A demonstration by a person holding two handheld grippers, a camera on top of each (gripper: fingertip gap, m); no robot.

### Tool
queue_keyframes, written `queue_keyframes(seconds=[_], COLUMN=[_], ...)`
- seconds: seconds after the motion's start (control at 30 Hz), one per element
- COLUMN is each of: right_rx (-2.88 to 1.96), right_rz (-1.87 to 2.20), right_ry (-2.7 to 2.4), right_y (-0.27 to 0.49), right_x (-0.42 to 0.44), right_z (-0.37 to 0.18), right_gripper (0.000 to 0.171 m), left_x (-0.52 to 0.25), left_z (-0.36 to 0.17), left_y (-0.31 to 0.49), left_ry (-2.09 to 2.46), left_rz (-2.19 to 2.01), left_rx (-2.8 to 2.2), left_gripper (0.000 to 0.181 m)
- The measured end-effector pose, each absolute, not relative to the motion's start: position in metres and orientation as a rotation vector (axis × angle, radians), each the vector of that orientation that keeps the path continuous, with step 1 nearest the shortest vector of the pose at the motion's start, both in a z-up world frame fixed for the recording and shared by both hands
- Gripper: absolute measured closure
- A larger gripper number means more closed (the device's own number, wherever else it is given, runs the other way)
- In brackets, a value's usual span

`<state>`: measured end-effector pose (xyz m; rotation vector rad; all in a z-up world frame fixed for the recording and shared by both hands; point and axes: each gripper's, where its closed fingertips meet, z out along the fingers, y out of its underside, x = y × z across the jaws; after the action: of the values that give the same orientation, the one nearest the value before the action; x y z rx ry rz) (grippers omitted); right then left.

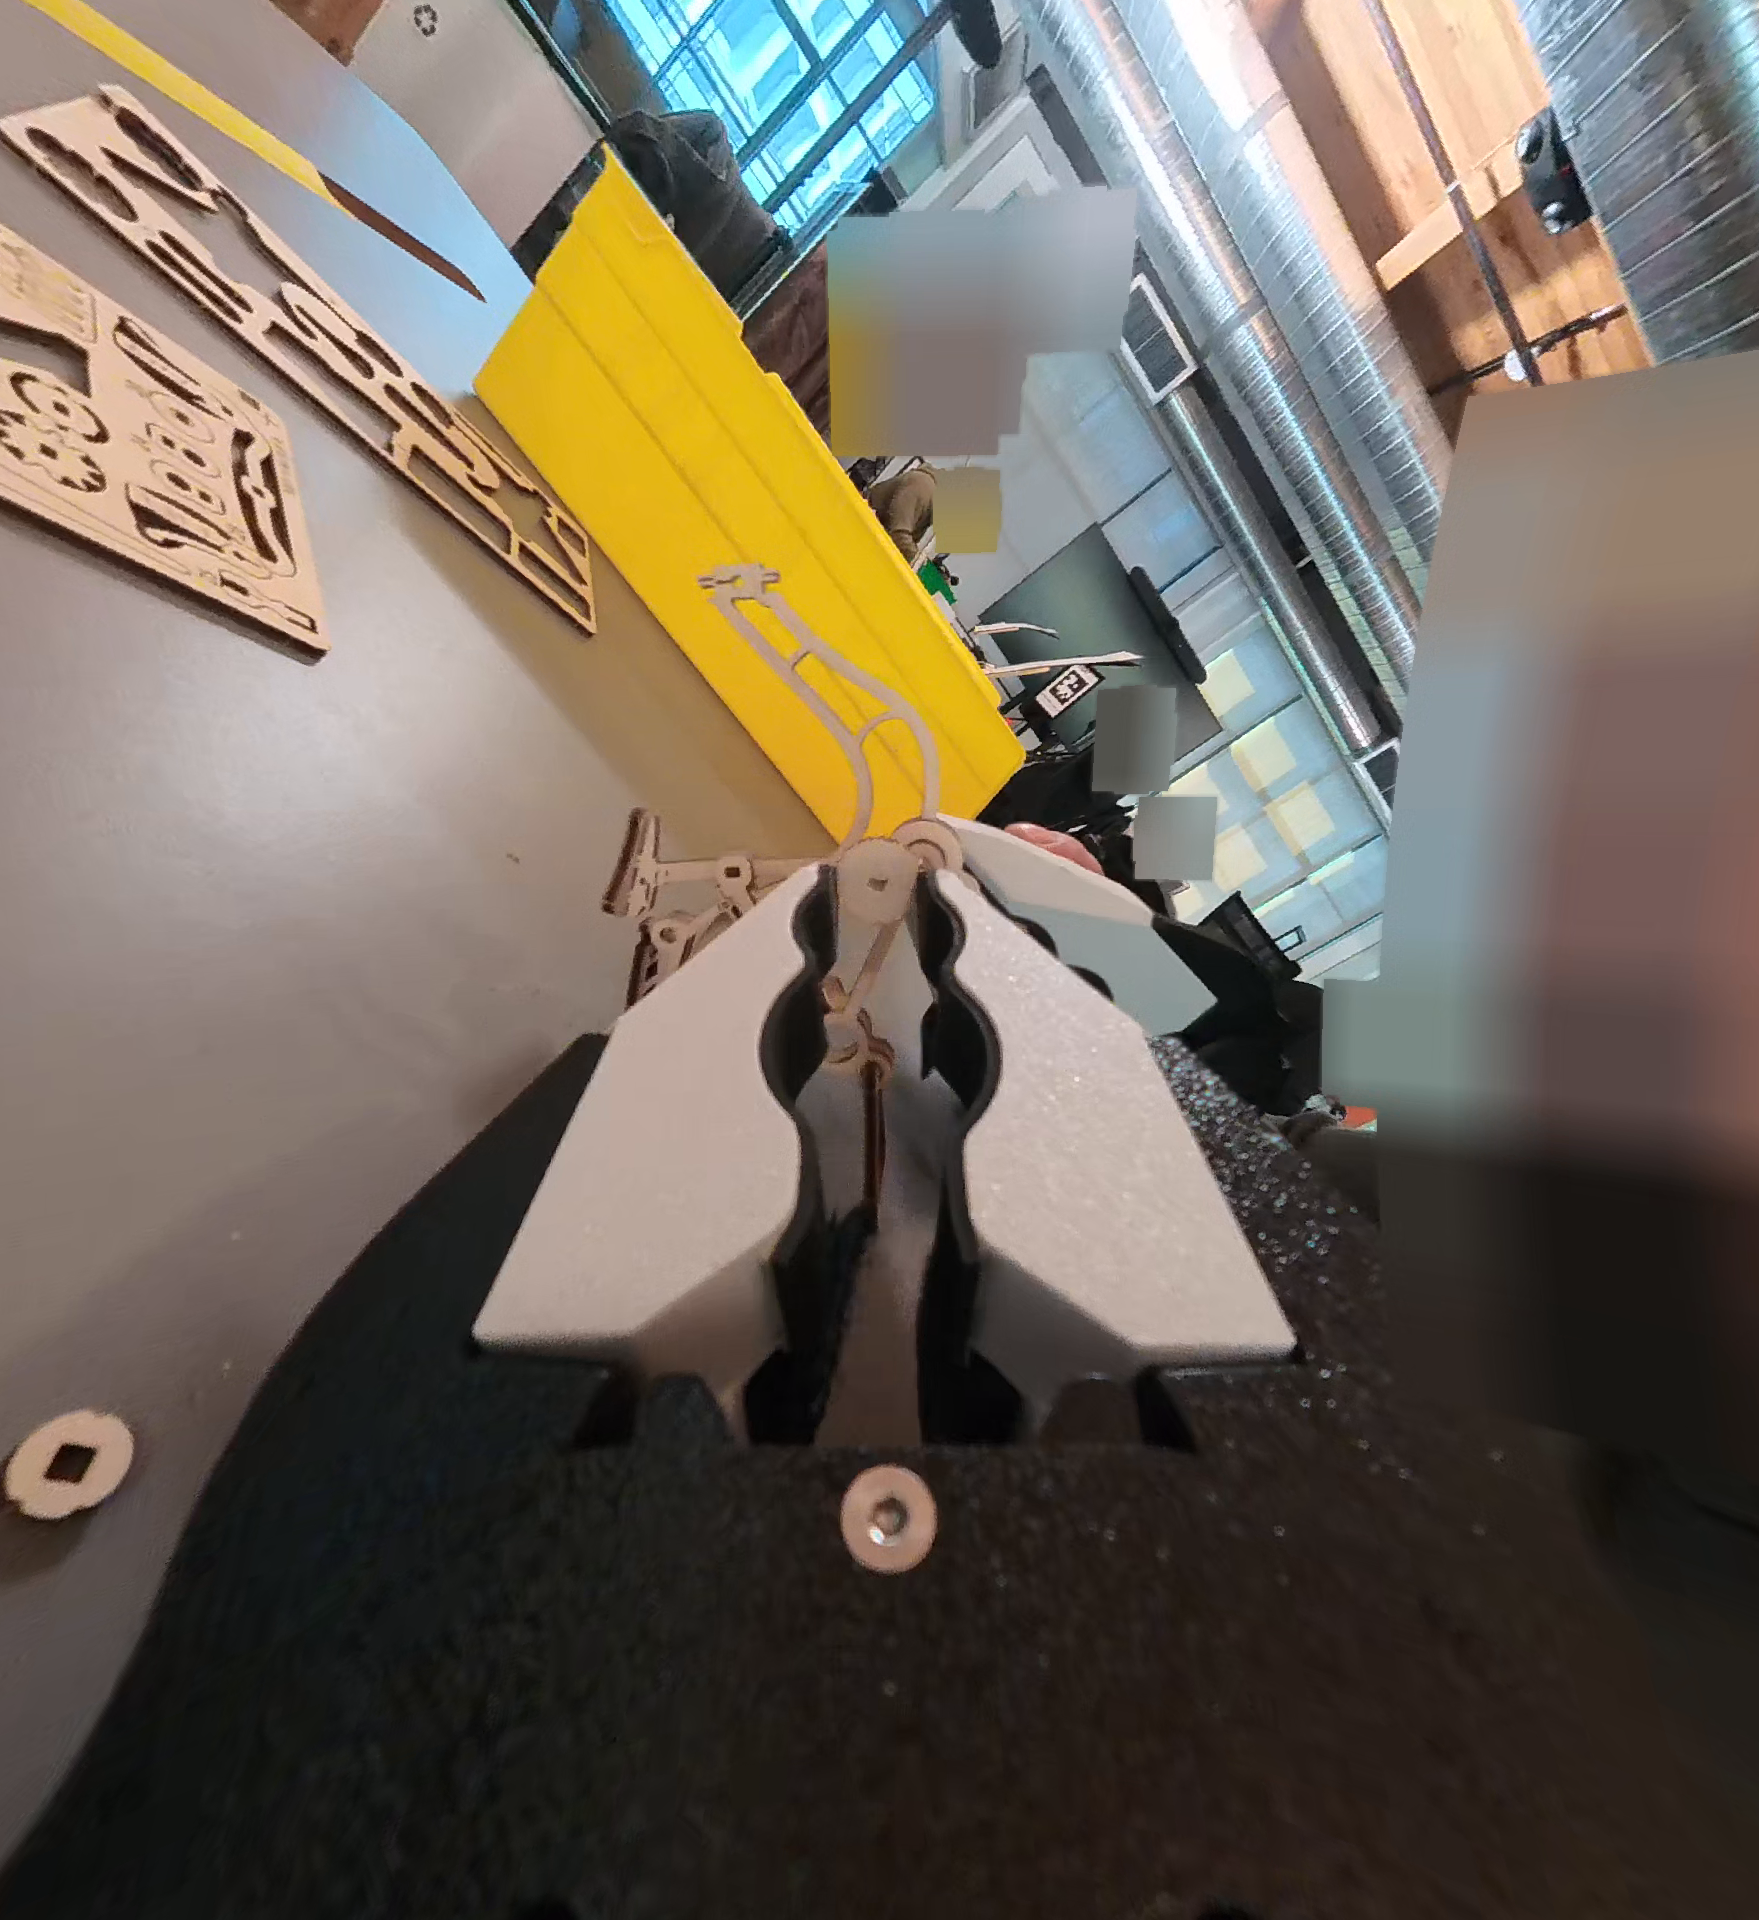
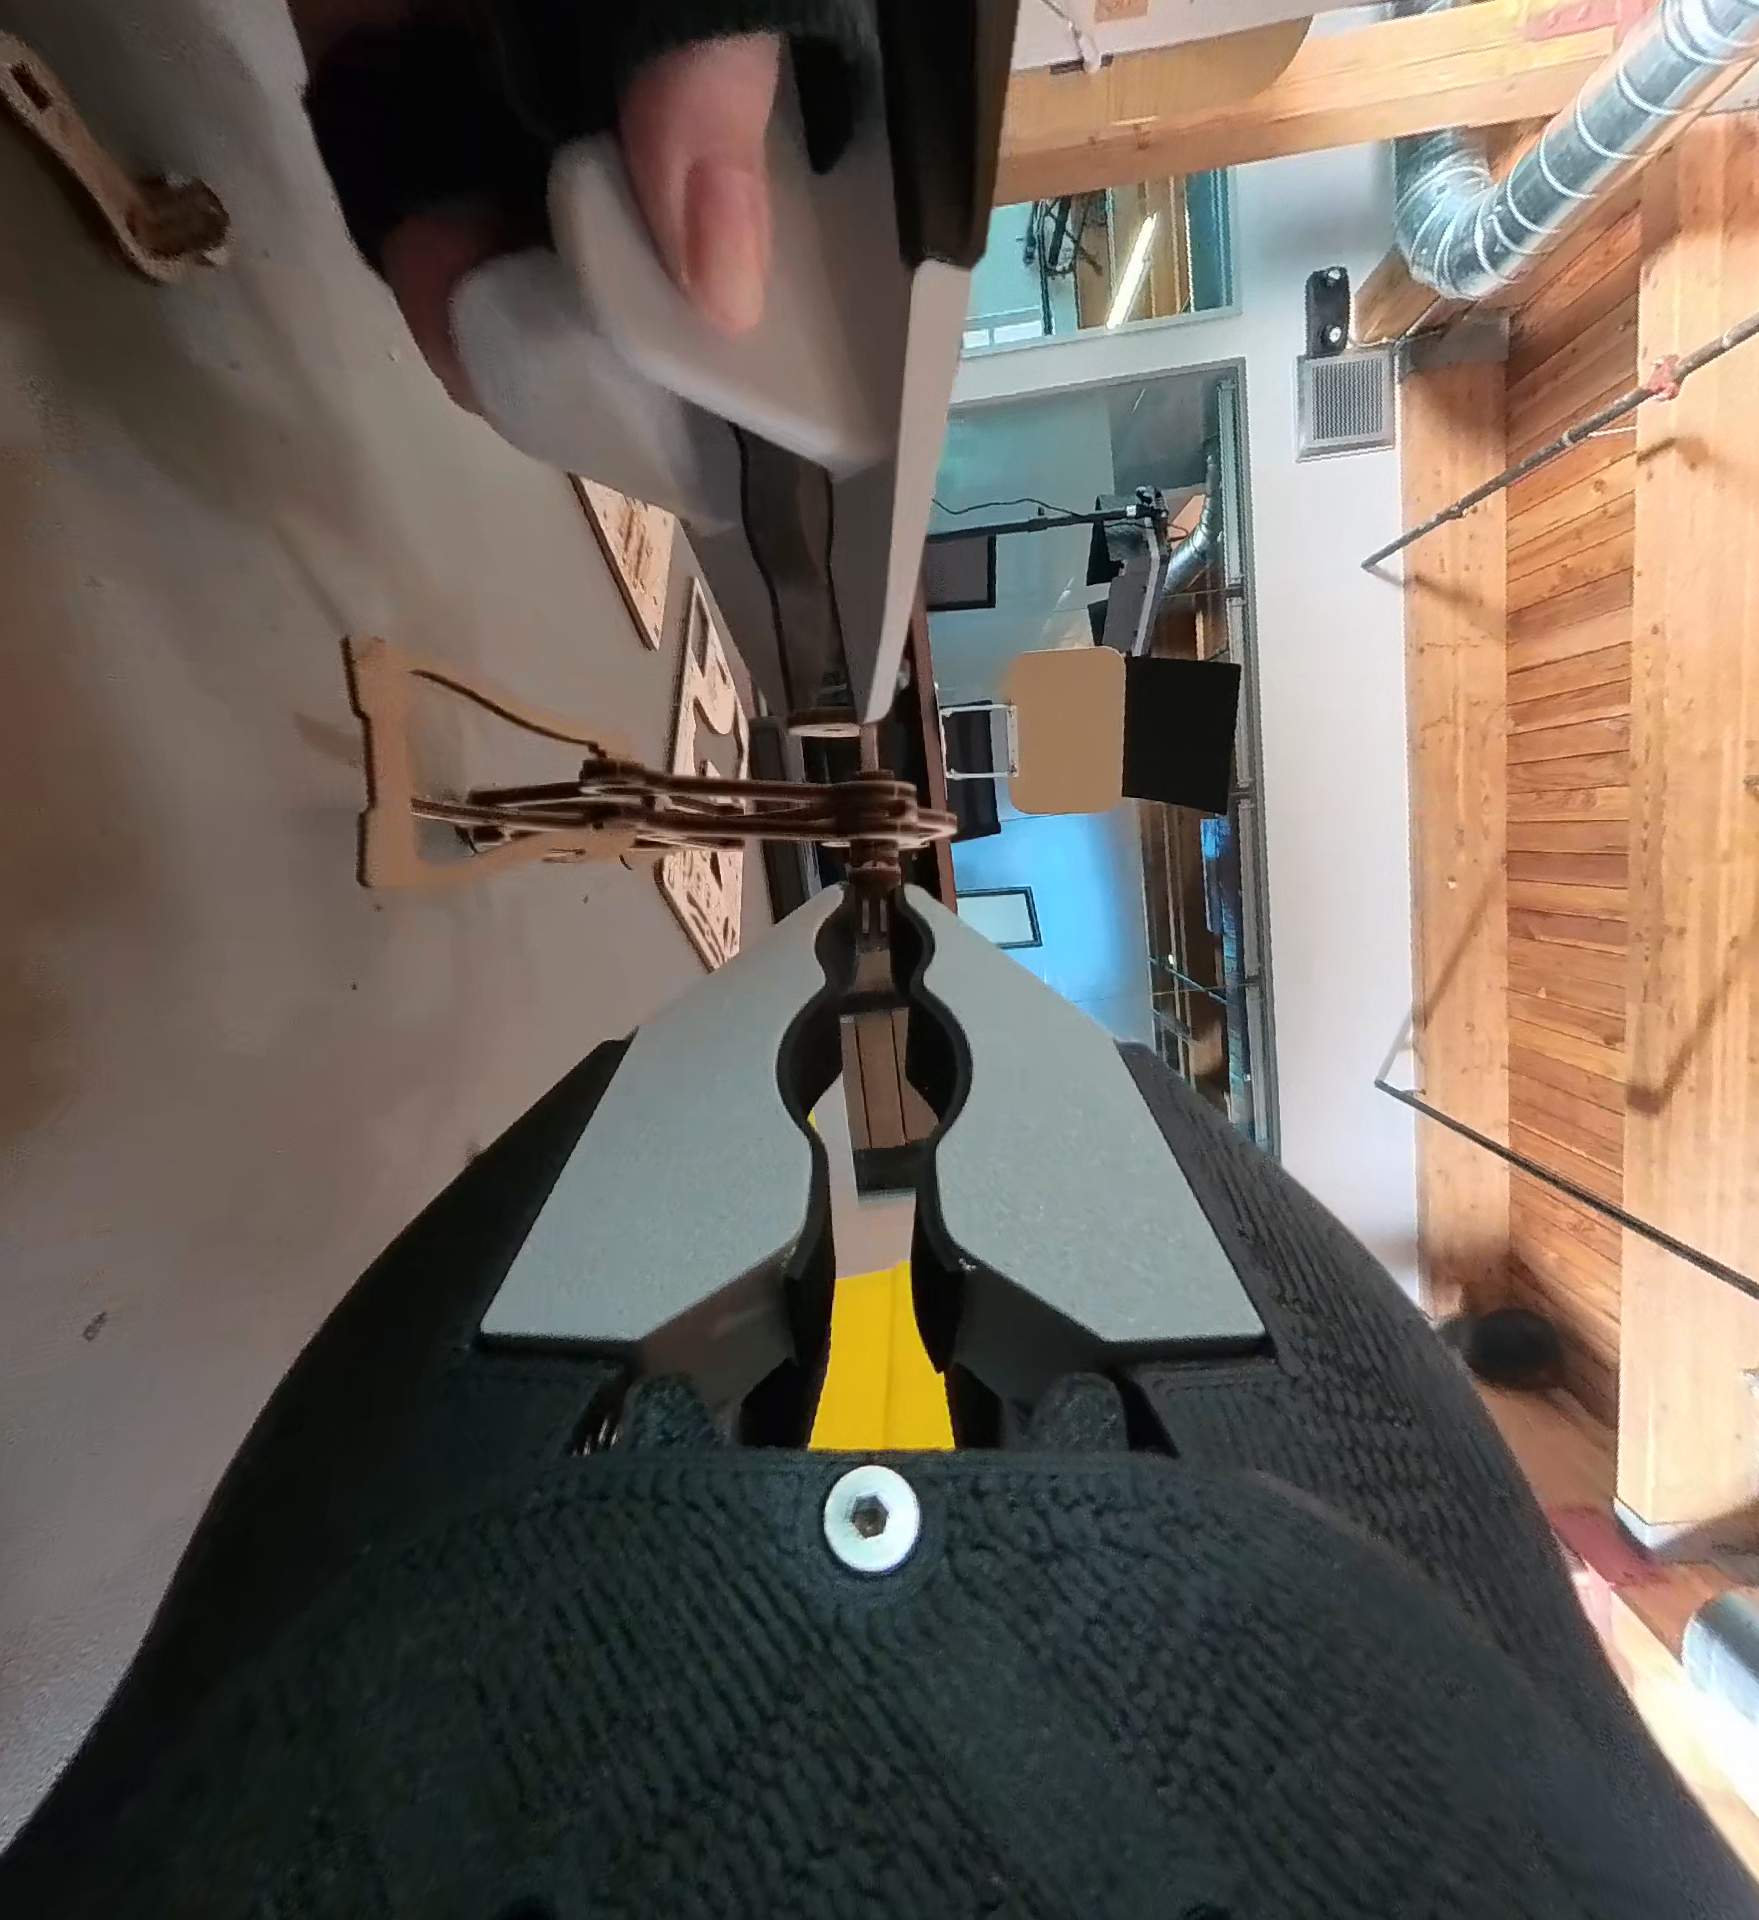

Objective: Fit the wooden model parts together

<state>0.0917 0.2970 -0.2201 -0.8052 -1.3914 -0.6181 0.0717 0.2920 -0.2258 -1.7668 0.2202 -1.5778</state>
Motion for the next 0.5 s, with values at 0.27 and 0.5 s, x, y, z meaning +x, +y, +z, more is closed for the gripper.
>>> queue_keyframes(seconds=[0.27,0.5], right_rx=[-0.832,-0.808], right_rz=[-0.622,-0.652], right_ry=[-1.388,-1.397], right_y=[0.3001,0.2978], right_x=[0.0909,0.0883], right_z=[-0.2211,-0.2215], right_gripper=[0.168,0.168], left_x=[0.0719,0.0681], left_z=[-0.2208,-0.2185], left_y=[0.2893,0.2911], left_ry=[0.245,0.223], left_rz=[-1.566,-1.545], left_rx=[-1.727,-1.705], left_gripper=[0.168,0.168])
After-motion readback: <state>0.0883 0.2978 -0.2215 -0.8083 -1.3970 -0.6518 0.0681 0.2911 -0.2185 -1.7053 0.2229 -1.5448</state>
